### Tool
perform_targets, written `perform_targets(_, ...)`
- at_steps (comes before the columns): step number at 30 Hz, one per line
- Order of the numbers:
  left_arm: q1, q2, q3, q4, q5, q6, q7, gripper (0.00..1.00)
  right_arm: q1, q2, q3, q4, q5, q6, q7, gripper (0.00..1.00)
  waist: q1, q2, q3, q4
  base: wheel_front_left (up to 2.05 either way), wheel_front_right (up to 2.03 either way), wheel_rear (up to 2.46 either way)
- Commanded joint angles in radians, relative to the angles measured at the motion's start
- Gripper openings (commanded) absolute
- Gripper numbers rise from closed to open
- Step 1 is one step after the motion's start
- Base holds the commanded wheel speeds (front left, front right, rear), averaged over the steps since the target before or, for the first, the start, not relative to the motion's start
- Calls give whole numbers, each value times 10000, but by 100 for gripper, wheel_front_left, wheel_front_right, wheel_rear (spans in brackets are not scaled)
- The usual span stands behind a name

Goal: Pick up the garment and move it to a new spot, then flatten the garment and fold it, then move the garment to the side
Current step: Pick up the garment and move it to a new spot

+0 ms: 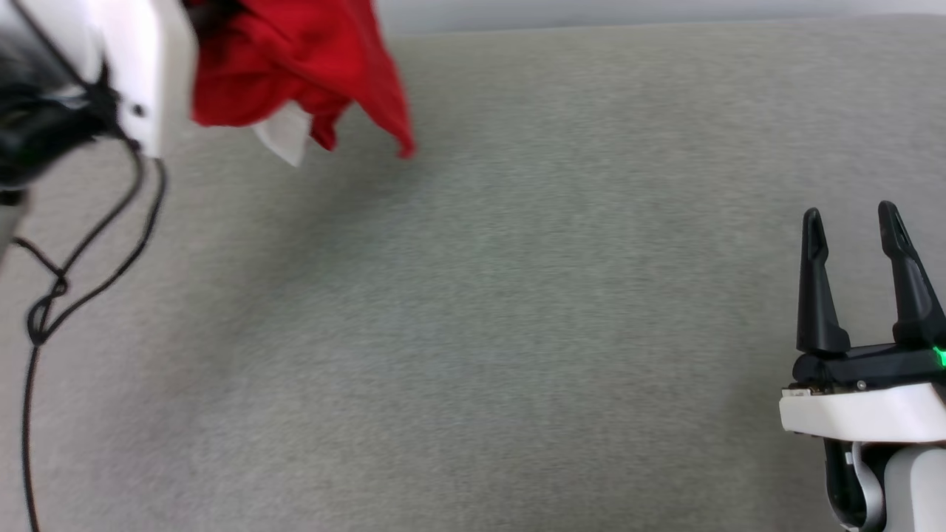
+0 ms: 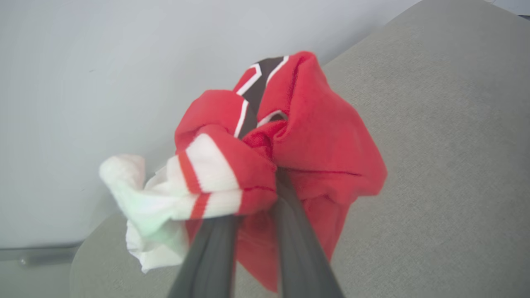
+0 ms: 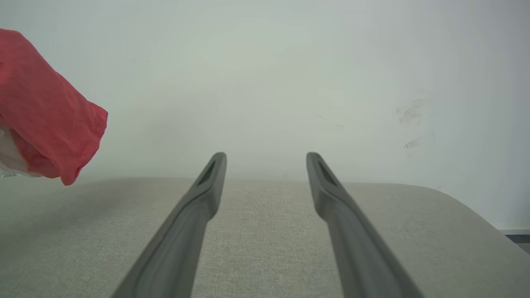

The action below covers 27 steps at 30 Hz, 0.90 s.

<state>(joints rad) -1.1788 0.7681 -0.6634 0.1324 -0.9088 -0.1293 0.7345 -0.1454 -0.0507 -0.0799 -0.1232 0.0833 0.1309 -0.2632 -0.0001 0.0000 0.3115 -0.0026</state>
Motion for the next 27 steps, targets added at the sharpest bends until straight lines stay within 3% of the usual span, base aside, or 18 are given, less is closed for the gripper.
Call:
perform_targets(1,-265,-189,-338,-103,24,2,-137,0,59,11,-10,19,120,-3,-24,100,1,0,-200,-668,0,0,0)
perform_targets(12,142,-1317,-2806,-630,-89,2,-799,0,264,12,-124,136,515,-3,-24,100,1,0,6,-2051,0,0,0)
perform_targets(21,1280,-2674,-5339,32,-105,2,-1774,0,116,11,-50,258,513,-3,-24,100,1,0,520,-2194,0,0,0)
perform_targets(27,2150,-3458,-6092,513,-183,1,-2093,0,58,9,-108,410,427,-3,-24,100,1,0,626,-2101,0,0,0)
